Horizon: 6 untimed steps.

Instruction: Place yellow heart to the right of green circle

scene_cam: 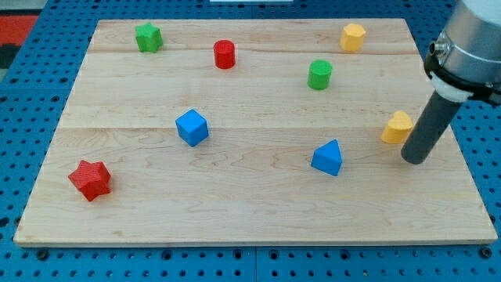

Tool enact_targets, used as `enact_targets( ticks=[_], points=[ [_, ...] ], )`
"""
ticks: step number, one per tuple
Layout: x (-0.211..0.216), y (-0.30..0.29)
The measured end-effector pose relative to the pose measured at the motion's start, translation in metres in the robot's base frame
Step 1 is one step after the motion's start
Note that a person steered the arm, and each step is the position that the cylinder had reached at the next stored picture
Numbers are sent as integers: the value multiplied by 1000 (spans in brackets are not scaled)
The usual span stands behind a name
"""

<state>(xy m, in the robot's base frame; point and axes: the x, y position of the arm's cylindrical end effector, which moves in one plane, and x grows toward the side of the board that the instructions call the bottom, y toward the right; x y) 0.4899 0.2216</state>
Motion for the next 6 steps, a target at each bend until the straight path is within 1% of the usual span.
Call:
enact_targets(
  ticks=[3,4,6],
  points=[
    [-111,-32],
    [-130,-43],
    [-119,-57]
  ],
)
